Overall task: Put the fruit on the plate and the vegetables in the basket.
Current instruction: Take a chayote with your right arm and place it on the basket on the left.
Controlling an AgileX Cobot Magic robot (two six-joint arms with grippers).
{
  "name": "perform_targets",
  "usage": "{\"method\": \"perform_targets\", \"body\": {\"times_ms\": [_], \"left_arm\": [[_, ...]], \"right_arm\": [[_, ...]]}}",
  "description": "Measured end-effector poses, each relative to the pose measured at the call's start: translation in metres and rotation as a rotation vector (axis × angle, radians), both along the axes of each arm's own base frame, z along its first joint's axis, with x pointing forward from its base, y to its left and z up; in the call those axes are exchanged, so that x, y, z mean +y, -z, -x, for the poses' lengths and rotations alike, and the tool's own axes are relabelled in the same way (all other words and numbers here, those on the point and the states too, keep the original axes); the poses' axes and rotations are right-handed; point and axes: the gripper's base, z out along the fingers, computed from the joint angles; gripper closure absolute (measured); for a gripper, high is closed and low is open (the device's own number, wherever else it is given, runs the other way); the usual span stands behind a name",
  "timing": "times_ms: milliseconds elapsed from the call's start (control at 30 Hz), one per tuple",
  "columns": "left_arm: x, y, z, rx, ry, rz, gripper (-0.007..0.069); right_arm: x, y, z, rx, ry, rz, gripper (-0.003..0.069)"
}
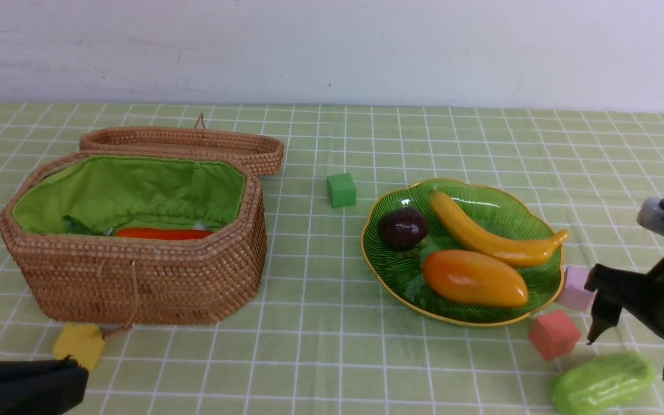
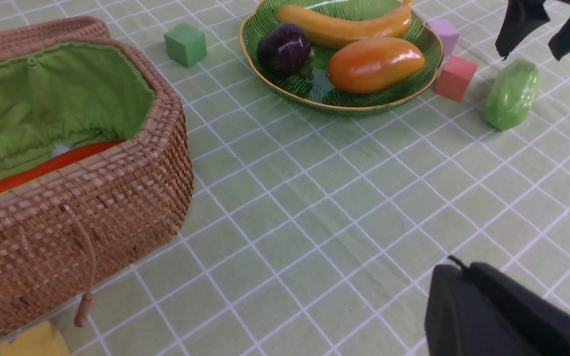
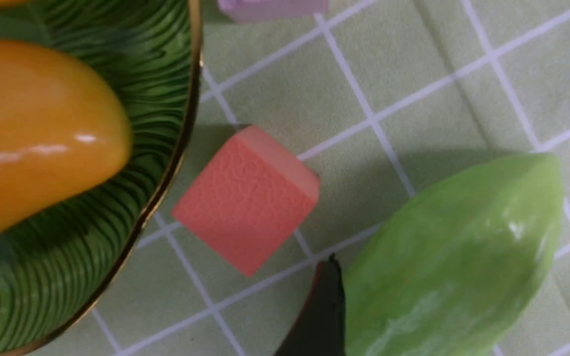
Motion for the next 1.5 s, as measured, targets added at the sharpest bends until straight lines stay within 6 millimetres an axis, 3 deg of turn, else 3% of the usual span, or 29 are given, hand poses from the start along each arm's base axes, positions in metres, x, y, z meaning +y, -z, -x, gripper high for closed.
{"method": "perform_targets", "body": {"times_ms": [100,267,433,600,733,800,867,900,933,1000,1100,1167,1200,1233,1267,1300,1333,1400,1433,1500], "left_arm": [[0.000,0.000,0.000,0.001,0.000,0.000,0.0629],[0.000,0.000,0.000,0.002,0.000,0.001,0.0628],[0.000,0.000,0.000,0.003,0.000,0.000,0.0627],[0.000,0.000,0.000,0.003,0.000,0.000,0.0627],[0.000,0.000,0.000,-0.001,-0.001,-0.003,0.0627],[0.001,0.000,-0.001,-0.009,-0.004,-0.009,0.0627],[0.002,-0.001,-0.002,-0.034,-0.012,-0.028,0.0627],[0.002,-0.001,-0.002,-0.043,-0.015,-0.034,0.0627],[0.003,-0.001,-0.003,-0.056,-0.025,-0.040,0.0627],[0.005,-0.002,-0.005,-0.065,-0.058,-0.038,0.0627],[0.013,-0.004,-0.011,-0.072,-0.173,-0.023,0.0627],[0.020,-0.005,-0.015,-0.077,-0.277,-0.010,0.0627],[0.022,-0.005,-0.016,-0.079,-0.309,-0.004,0.0627],[0.024,-0.006,-0.018,-0.091,-0.333,-0.005,0.0627],[0.030,-0.008,-0.020,-0.094,-0.414,0.024,0.0624],[0.030,-0.008,-0.020,-0.094,-0.424,0.025,0.0624],[0.034,-0.009,-0.022,-0.106,-0.472,0.037,0.0624],[0.036,-0.011,-0.023,-0.123,-0.506,0.052,0.0624],[0.036,-0.011,-0.023,-0.123,-0.506,0.052,0.0624],[0.037,-0.012,-0.023,-0.122,-0.513,0.063,0.0624]], "right_arm": [[0.001,0.017,-0.005,0.057,0.007,0.001,0.0011],[0.002,0.052,-0.013,0.168,0.011,0.007,0.0108],[0.003,0.054,-0.015,0.174,-0.054,0.011,0.0209],[0.003,0.052,-0.015,0.165,-0.204,0.035,0.0209],[0.003,0.036,-0.002,0.244,-0.275,0.028,0.0209],[0.008,0.005,0.006,0.225,-0.309,0.015,0.0209],[0.025,-0.042,0.008,0.095,-0.387,0.003,0.0209],[0.025,-0.042,0.008,0.095,-0.387,0.003,0.0209],[0.044,-0.073,0.010,-0.033,-0.478,-0.014,0.0209],[0.074,-0.109,0.009,-0.201,-0.612,-0.035,0.0209],[0.130,-0.155,0.007,-0.451,-0.827,-0.059,0.0209],[0.173,-0.173,0.003,-0.583,-0.964,-0.070,0.0209],[0.185,-0.182,0.000,-0.642,-1.003,-0.067,0.0209],[0.193,-0.179,-0.001,-0.644,-1.024,-0.068,0.0209],[0.228,-0.189,-0.011,-0.762,-1.127,-0.053,0.0209],[0.232,-0.185,-0.013,-0.758,-1.140,-0.049,0.0209],[0.257,-0.187,-0.021,-0.827,-1.194,-0.044,0.0209],[0.294,-0.178,-0.037,-0.908,-1.259,-0.027,0.0209],[0.297,-0.177,-0.038,-0.913,-1.262,-0.026,0.0209],[0.328,-0.154,-0.055,-0.935,-1.287,-0.024,0.0209]]}}
